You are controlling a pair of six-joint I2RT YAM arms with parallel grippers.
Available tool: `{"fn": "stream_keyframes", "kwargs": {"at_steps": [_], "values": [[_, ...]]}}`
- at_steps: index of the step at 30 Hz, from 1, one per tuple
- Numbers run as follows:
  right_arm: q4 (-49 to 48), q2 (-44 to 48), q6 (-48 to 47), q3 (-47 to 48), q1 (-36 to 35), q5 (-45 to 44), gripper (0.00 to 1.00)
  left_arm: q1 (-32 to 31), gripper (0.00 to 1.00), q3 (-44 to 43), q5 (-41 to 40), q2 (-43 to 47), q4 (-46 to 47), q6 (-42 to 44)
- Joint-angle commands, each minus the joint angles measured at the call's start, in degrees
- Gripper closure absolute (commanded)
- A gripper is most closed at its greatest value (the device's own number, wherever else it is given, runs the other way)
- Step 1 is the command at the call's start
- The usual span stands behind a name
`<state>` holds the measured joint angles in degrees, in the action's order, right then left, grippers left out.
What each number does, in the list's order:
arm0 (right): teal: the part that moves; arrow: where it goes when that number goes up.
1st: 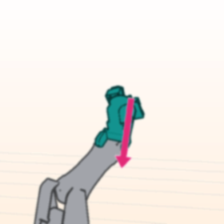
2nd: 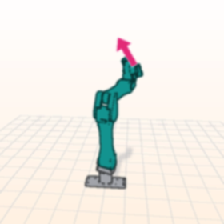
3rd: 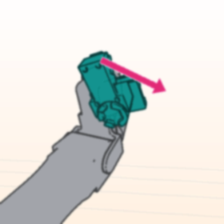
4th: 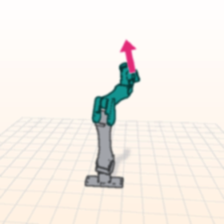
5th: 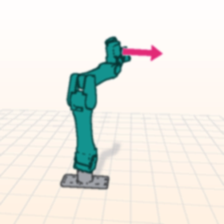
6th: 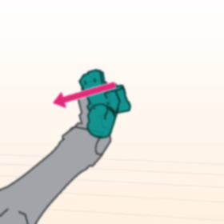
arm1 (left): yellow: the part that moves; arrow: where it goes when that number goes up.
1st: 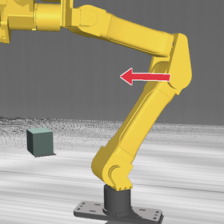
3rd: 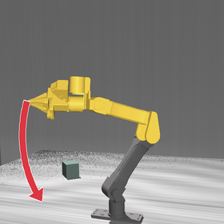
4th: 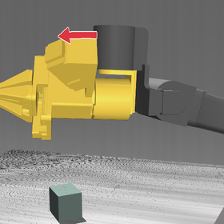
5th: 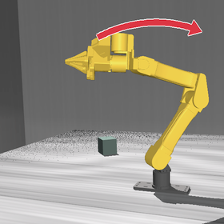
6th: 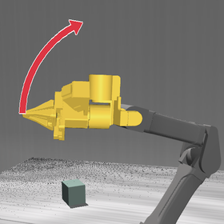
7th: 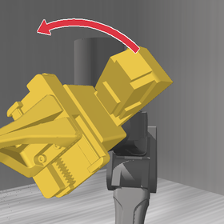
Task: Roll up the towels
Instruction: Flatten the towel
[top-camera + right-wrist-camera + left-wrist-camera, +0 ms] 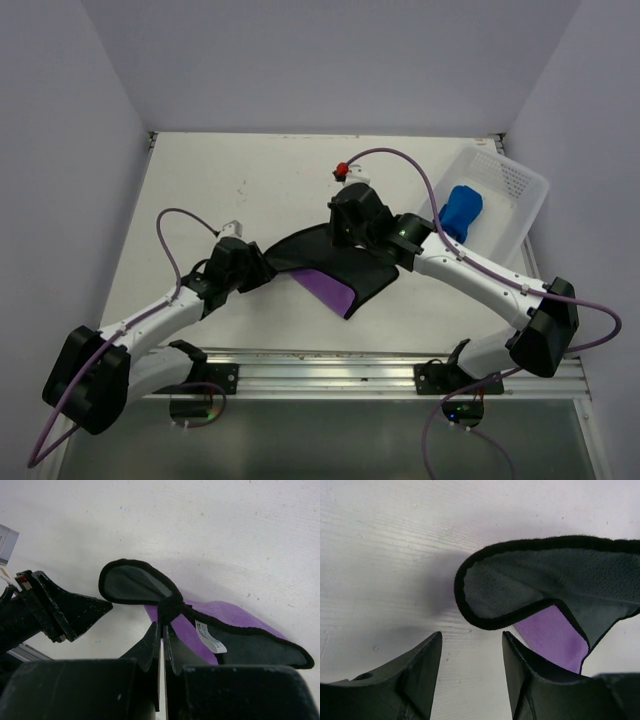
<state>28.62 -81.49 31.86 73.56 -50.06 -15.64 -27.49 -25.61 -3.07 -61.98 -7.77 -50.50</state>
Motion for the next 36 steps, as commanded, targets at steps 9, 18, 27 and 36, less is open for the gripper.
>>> {"fn": "stream_keyframes", "kwargs": {"at_steps": [9, 18, 27, 36], "values": [[-0.6, 1.9, -1.0, -0.3, 0.7, -0.9, 1.00, 0.3, 0.74, -0.6, -1.0, -2.6, 8.7, 0.0], [0.0, 4.6, -0.7, -2.1, 2.6, -1.3, 1.00, 0.5, 1.00, -7.3, -6.4, -3.2, 2.1, 7.6], [2.8, 8.1, -1.2, -1.1, 11.1, 4.2, 1.00, 0.5, 1.00, -20.8, -6.4, -2.6, -8.3, 19.3], [6.7, 11.6, -1.6, -0.9, 12.2, 4.8, 1.00, 0.5, 1.00, -27.1, -1.2, 2.4, -15.9, 28.8]]}}
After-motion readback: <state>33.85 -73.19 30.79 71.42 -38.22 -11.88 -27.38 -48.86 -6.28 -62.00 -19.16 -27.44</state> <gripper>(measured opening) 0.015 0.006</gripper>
